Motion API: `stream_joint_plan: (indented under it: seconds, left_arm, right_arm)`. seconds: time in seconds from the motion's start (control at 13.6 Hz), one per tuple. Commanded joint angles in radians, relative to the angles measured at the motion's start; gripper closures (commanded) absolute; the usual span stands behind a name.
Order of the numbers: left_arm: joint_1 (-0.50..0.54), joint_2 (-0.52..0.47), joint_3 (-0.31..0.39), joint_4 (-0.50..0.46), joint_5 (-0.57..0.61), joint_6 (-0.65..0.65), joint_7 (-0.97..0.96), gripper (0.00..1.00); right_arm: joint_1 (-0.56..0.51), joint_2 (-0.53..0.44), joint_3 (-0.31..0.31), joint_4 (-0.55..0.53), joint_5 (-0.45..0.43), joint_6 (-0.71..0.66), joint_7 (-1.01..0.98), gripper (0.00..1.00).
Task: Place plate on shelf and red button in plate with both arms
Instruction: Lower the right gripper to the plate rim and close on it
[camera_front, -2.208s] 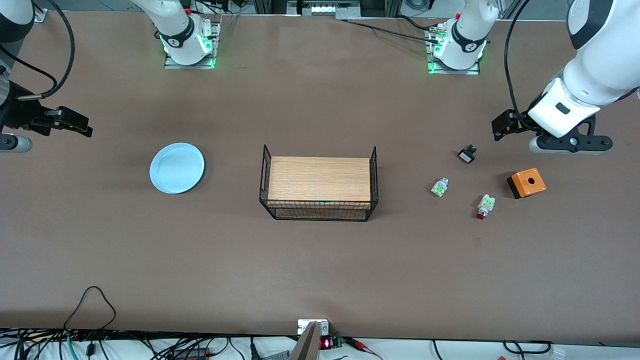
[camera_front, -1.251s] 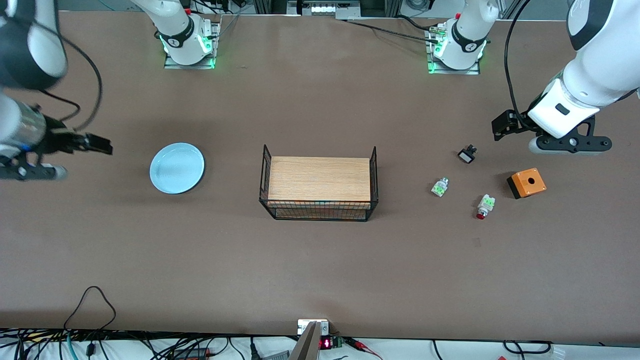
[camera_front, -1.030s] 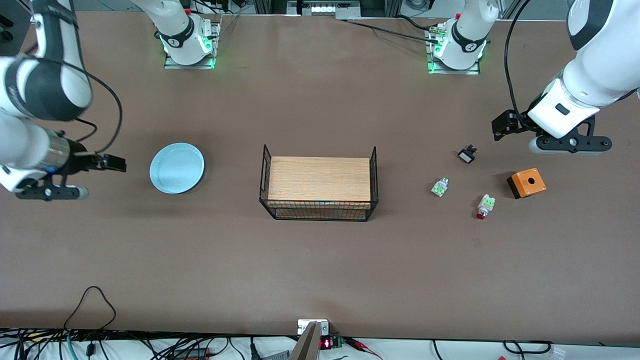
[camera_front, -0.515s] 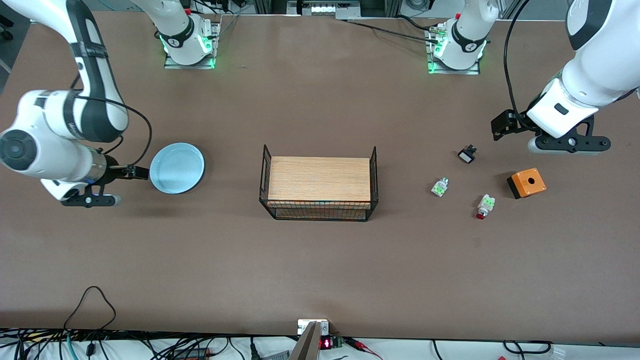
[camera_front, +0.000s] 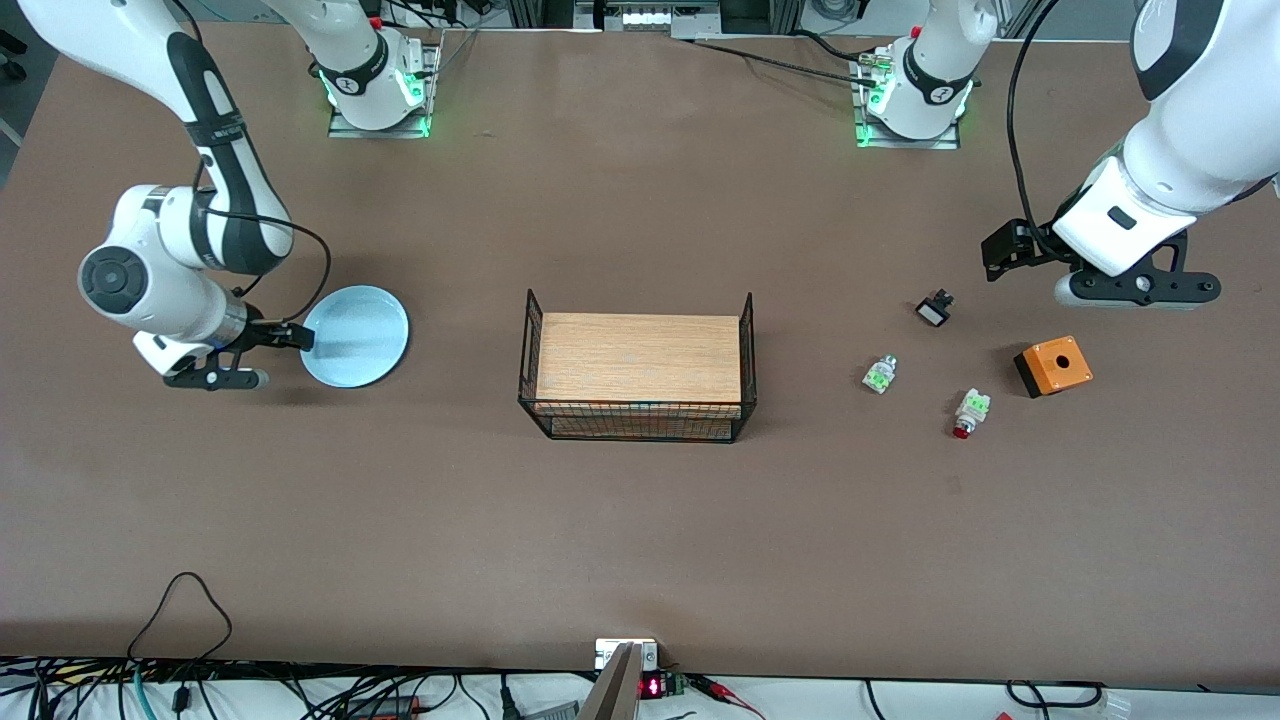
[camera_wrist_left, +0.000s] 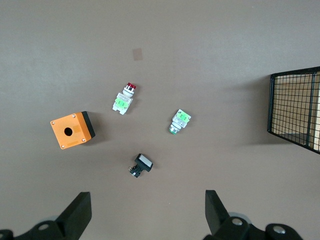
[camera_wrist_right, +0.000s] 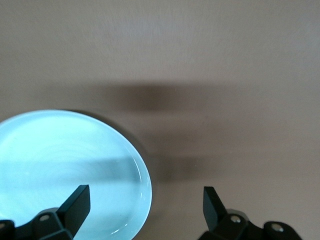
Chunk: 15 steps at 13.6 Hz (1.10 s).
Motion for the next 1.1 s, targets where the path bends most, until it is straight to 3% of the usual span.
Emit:
stream_joint_plan:
  seconds: [0.0, 0.37, 0.44, 0.81, 1.03]
  left_arm:
    - [0.009, 0.0, -0.004, 0.011, -0.01, -0.013, 0.023, 0.0]
    - [0.009, 0.0, -0.004, 0.011, -0.01, -0.013, 0.023, 0.0]
    - [0.009, 0.0, -0.004, 0.011, -0.01, -0.013, 0.023, 0.0]
    - [0.009, 0.0, -0.004, 0.011, -0.01, -0.013, 0.023, 0.0]
    - [0.009, 0.0, -0.003, 0.011, -0.01, -0.013, 0.023, 0.0]
  right_arm:
    - [-0.011, -0.034, 0.007, -0.077, -0.02, 0.052, -0.01, 0.0]
    - [-0.014, -0.014, 0.007, -0.12, -0.02, 0.084, -0.022, 0.0]
    - [-0.016, -0.002, 0.007, -0.12, -0.018, 0.084, -0.022, 0.05]
    - [-0.016, 0.049, 0.007, -0.12, -0.018, 0.095, -0.021, 0.45]
    - [-0.013, 0.043, 0.009, -0.12, -0.018, 0.084, -0.021, 0.86]
